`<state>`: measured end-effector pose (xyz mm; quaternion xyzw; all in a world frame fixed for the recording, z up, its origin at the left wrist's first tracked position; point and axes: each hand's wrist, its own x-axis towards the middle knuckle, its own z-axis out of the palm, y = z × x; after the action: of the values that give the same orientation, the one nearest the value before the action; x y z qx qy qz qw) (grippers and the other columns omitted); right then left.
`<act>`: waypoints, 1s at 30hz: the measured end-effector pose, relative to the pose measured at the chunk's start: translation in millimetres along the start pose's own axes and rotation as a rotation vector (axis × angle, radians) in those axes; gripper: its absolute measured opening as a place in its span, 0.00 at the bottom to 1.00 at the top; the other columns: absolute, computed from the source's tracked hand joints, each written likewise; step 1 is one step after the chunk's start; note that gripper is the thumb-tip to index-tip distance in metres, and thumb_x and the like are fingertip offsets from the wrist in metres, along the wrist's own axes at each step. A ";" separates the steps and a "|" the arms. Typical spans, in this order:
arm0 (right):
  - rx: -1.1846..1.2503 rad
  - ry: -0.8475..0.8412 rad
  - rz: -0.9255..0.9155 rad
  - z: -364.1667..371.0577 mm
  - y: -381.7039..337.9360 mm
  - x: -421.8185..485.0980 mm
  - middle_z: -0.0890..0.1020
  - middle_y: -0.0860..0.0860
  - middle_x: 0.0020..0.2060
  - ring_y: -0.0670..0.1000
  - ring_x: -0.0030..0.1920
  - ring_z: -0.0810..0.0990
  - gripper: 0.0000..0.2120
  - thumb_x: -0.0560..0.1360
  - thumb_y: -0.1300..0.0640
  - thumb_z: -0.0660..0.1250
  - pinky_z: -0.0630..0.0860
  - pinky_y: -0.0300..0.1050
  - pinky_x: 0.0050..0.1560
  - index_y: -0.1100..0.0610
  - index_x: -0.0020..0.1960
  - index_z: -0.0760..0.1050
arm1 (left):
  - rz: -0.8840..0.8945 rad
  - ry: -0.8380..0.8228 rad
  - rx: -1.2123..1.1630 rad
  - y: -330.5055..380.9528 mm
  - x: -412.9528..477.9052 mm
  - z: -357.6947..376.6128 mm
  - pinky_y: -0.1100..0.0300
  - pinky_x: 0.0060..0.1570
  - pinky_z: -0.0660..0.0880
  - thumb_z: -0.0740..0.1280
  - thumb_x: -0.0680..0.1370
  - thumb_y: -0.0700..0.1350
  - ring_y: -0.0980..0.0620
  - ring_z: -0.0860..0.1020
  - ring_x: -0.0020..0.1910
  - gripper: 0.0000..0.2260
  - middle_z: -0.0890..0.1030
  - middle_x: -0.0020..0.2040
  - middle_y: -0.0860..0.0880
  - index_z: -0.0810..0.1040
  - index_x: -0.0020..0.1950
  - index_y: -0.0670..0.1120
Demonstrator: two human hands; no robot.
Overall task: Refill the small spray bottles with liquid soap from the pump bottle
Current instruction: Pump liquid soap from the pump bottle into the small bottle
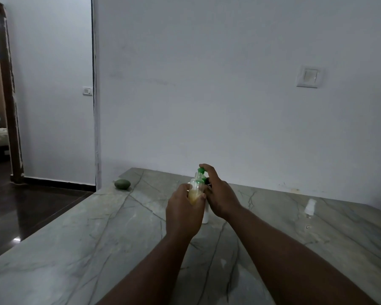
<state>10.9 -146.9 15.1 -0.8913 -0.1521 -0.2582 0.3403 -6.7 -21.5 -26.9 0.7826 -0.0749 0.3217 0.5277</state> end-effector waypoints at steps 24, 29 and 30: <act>0.013 0.007 0.006 -0.5 0.7 0.8 0.82 0.49 0.57 0.51 0.53 0.81 0.29 0.82 0.57 0.62 0.75 0.47 0.51 0.37 0.77 0.59 | 0.000 -0.002 -0.010 4.6 -0.7 -2.3 0.54 0.44 0.82 0.72 0.78 0.53 0.56 0.80 0.45 0.15 0.82 0.49 0.54 0.79 0.62 0.49; 0.012 0.007 0.002 -0.8 -1.2 1.0 0.81 0.49 0.60 0.52 0.55 0.81 0.29 0.82 0.57 0.62 0.78 0.53 0.57 0.36 0.77 0.58 | -0.003 -0.003 -0.002 4.9 0.4 -3.4 0.53 0.45 0.82 0.72 0.78 0.54 0.55 0.81 0.45 0.15 0.82 0.49 0.54 0.78 0.62 0.50; 0.012 0.007 0.003 -0.8 -0.9 1.3 0.81 0.50 0.60 0.53 0.55 0.81 0.29 0.82 0.58 0.62 0.78 0.53 0.57 0.36 0.76 0.58 | -0.006 -0.004 -0.001 5.1 0.4 -3.4 0.53 0.45 0.82 0.72 0.78 0.54 0.55 0.81 0.45 0.15 0.82 0.49 0.53 0.78 0.62 0.50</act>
<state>11.2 -146.7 16.8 -0.8886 -0.1511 -0.2598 0.3464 -10.1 -20.6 -21.9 0.7833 -0.0739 0.3185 0.5288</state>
